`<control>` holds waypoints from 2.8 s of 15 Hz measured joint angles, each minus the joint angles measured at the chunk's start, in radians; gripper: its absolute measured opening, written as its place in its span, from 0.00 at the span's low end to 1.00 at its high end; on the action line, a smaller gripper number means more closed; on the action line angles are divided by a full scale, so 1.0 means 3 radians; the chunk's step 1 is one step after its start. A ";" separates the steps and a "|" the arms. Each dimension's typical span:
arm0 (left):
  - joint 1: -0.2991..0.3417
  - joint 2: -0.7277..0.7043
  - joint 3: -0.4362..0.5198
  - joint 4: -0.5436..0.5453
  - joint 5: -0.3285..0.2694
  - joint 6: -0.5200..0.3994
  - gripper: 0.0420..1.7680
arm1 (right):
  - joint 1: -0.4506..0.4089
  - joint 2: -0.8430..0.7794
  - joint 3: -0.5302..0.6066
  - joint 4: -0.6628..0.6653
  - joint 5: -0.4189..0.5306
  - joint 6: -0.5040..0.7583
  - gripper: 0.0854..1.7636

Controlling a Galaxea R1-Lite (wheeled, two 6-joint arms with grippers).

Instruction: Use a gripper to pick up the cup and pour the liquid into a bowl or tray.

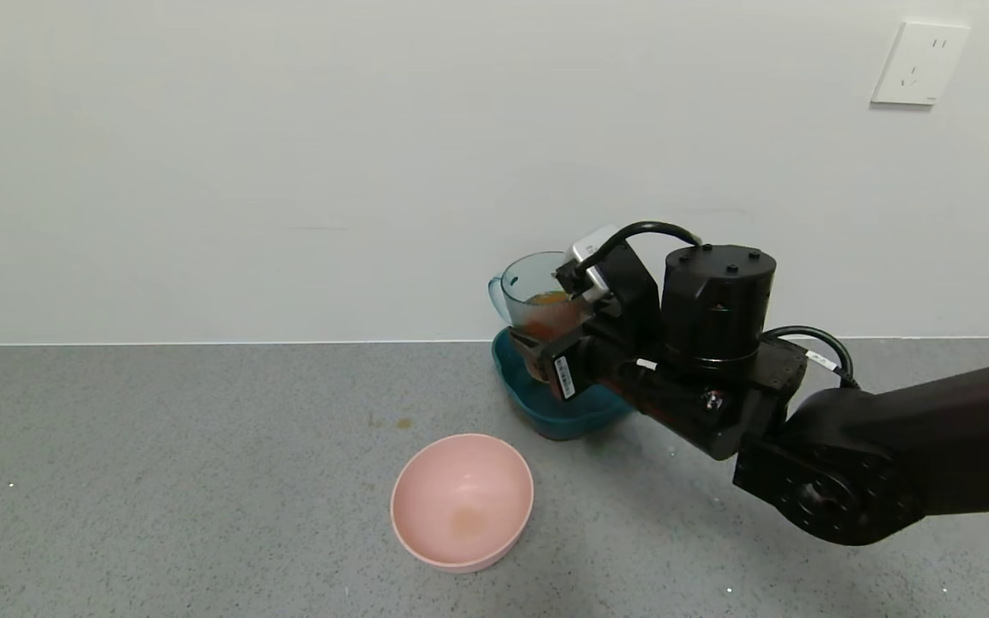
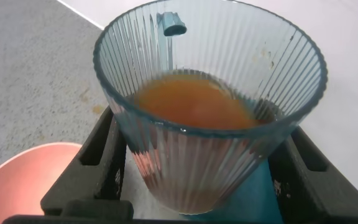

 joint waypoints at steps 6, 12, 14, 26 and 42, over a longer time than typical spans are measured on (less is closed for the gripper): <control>0.0000 0.0000 0.0000 0.0000 0.0000 0.0001 0.97 | 0.0033 -0.0109 0.0094 0.0216 -0.0032 -0.0024 0.75; 0.0000 0.0000 0.0000 0.0000 0.0000 0.0000 0.97 | 0.0044 -0.0173 0.0238 0.0184 -0.0006 -0.0001 0.75; 0.0000 0.0000 0.0000 0.0001 -0.0001 0.0000 0.97 | 0.0042 -0.0199 0.0292 0.0220 0.0021 -0.0006 0.75; 0.0000 0.0000 0.0000 0.0000 -0.0001 0.0000 0.97 | 0.0070 -0.0128 0.0292 0.0182 0.0026 -0.0094 0.74; 0.0000 0.0000 0.0000 0.0000 -0.0001 0.0000 0.97 | 0.0209 -0.0266 0.0399 0.0398 0.0023 -0.0221 0.74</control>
